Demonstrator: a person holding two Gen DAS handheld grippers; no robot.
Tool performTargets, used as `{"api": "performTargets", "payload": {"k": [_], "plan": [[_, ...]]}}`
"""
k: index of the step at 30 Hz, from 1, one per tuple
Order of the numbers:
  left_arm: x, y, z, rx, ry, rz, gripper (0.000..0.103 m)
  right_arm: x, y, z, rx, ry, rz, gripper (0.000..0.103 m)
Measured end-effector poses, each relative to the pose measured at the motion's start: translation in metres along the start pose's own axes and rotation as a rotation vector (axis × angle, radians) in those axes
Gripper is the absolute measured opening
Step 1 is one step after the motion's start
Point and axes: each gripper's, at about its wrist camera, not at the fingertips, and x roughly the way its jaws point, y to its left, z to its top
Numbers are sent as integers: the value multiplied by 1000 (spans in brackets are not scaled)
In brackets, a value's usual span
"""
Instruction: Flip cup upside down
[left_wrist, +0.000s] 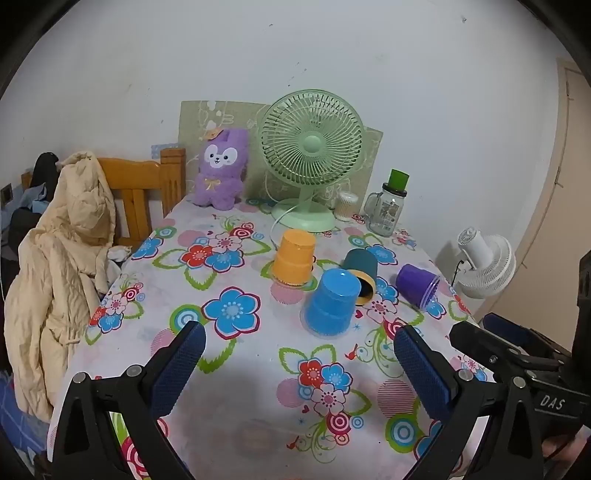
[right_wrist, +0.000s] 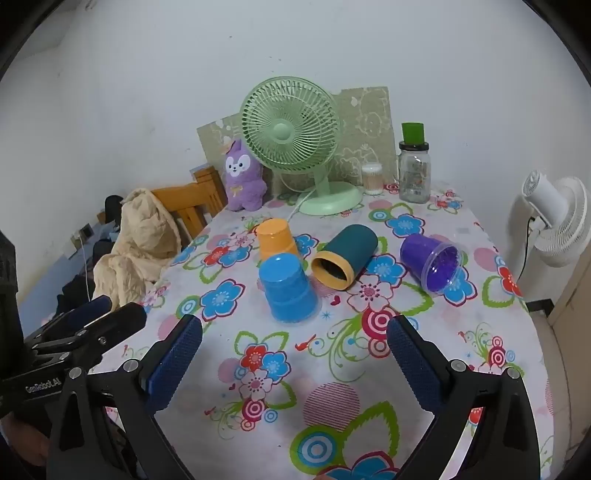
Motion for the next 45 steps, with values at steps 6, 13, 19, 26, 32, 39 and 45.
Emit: {"api": "performTargets", "payload": {"k": [6, 13, 19, 26, 32, 39, 45], "plan": [[3, 3, -3, -28, 21, -5, 103, 1, 6, -2, -73, 0, -32, 101], [3, 1, -7, -19, 25, 11, 103, -2, 17, -1, -94, -6, -38, 101], [2, 5, -7, -29, 27, 21, 103, -4, 19, -3, -98, -2, -28, 101], [1, 8, -6, -34, 30, 24, 103, -3, 20, -3, -97, 7, -28, 102], [1, 8, -6, -35, 32, 23, 103, -5, 20, -5, -96, 3, -33, 102], [1, 8, -6, -36, 34, 24, 103, -6, 20, -5, -96, 3, -33, 102], [1, 8, -7, -34, 33, 24, 103, -7, 20, -5, -97, 5, -30, 102]]}}
